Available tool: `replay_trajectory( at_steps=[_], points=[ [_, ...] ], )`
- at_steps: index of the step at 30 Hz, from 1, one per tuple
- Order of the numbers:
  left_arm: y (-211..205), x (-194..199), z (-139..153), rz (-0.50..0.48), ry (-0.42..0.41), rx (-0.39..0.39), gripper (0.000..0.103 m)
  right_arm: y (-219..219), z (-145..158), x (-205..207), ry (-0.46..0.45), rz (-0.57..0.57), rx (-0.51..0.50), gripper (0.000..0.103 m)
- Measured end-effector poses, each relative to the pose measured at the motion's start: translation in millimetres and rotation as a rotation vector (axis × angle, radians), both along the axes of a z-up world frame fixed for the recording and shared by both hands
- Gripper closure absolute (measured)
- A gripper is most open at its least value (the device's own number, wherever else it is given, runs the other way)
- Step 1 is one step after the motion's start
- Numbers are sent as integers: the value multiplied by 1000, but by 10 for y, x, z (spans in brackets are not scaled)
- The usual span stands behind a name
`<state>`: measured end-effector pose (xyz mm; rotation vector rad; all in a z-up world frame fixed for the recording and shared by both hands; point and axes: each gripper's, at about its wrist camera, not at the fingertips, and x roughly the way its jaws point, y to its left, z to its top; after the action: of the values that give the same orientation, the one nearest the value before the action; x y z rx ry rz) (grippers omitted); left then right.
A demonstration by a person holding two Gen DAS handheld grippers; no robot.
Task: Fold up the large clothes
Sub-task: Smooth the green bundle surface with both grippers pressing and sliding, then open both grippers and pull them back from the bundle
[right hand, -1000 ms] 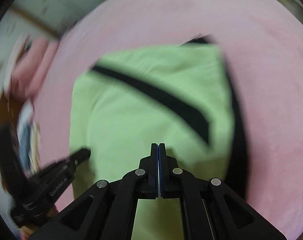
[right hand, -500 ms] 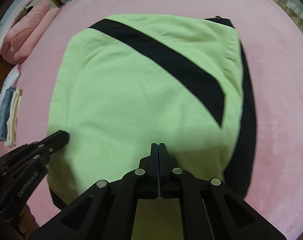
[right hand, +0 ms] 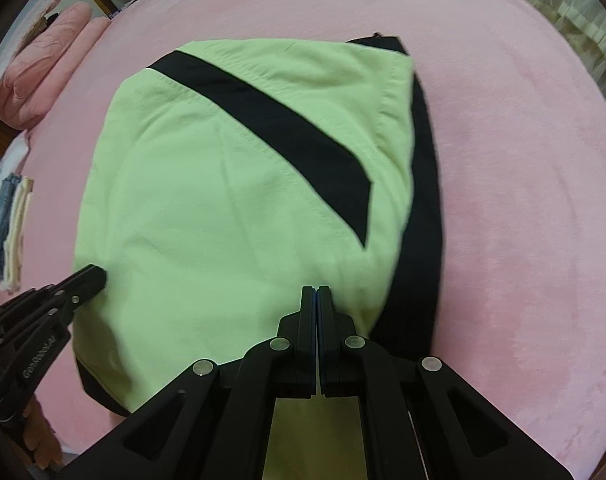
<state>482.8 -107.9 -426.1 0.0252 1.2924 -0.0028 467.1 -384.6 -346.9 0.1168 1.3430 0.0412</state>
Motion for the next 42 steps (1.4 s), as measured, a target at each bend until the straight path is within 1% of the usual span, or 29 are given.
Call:
replay_trajectory(
  at_steps=[3, 5, 7, 9, 10, 14, 16, 17, 20, 23, 24, 25, 26, 27, 28, 29, 30, 31, 32, 33, 35, 37, 40, 42],
  points=[
    [-90, -29, 28, -2, -2, 0, 103, -283, 123, -167, -1, -26, 21, 102],
    [-74, -84, 59, 1, 7, 0, 103, -432, 187, -271, -9, -34, 26, 102],
    [-86, -178, 101, 5, 15, 7, 103, -518, 245, -368, -18, -27, 3, 102],
    [-86, -301, 141, 4, 27, 22, 103, -632, 310, -502, -12, -51, -76, 102],
    [-104, -393, 161, 2, 42, 35, 103, -687, 334, -561, -8, -61, -81, 102],
    [-119, -744, 230, 2, 81, 72, 103, -882, 441, -893, 48, -129, -3, 100],
    [-166, -890, 241, 4, 129, 81, 103, -902, 514, -1072, 68, -141, 29, 100],
    [-177, -978, 255, 14, 154, 78, 103, -888, 556, -1166, 76, -143, 41, 100],
    [-188, -1197, 324, 58, 190, 33, 103, -812, 685, -1383, 99, -147, 73, 99],
    [-190, -1360, 416, 81, 212, 12, 103, -687, 800, -1477, 97, -160, 111, 93],
    [-195, -1400, 453, 90, 212, 16, 100, -632, 839, -1493, 90, -158, 114, 88],
    [-187, -1445, 478, 95, 210, 19, 98, -591, 881, -1525, 80, -154, 115, 80],
    [-200, -1467, 532, 100, 202, 18, 95, -538, 939, -1551, 64, -145, 113, 75],
    [-245, -1449, 590, 103, 194, 15, 91, -451, 935, -1517, 55, -137, 112, 66],
    [-276, -1466, 619, 107, 185, 12, 89, -402, 967, -1524, 44, -128, 110, 58],
    [-272, -1475, 646, 108, 177, 8, 83, -350, 1010, -1517, 37, -116, 104, 54],
    [-250, -1429, 671, 108, 172, 5, 70, -305, 1047, -1524, 30, -105, 97, 46],
    [-263, -1414, 719, 116, 164, 6, 60, -257, 1070, -1509, 27, -98, 89, 38],
    [-273, -1391, 769, 127, 148, 8, 45, -201, 1089, -1475, 21, -89, 80, 35],
    [-283, -1334, 809, 131, 129, 5, 40, -158, 1119, -1458, 10, -82, 73, 31],
    [-201, -1219, 852, 113, 105, -2, 39, -121, 1202, -1464, -7, -67, 69, 28],
    [-160, -1180, 939, 80, 94, 4, 38, -88, 1250, -1448, -11, -58, 64, 20],
    [-172, -1133, 1026, 55, 67, 23, 36, -26, 1306, -1389, -19, -45, 70, 20],
    [-201, -1107, 1057, 51, 63, 38, 35, 25, 1331, -1344, -32, -35, 62, 20]
  ],
)
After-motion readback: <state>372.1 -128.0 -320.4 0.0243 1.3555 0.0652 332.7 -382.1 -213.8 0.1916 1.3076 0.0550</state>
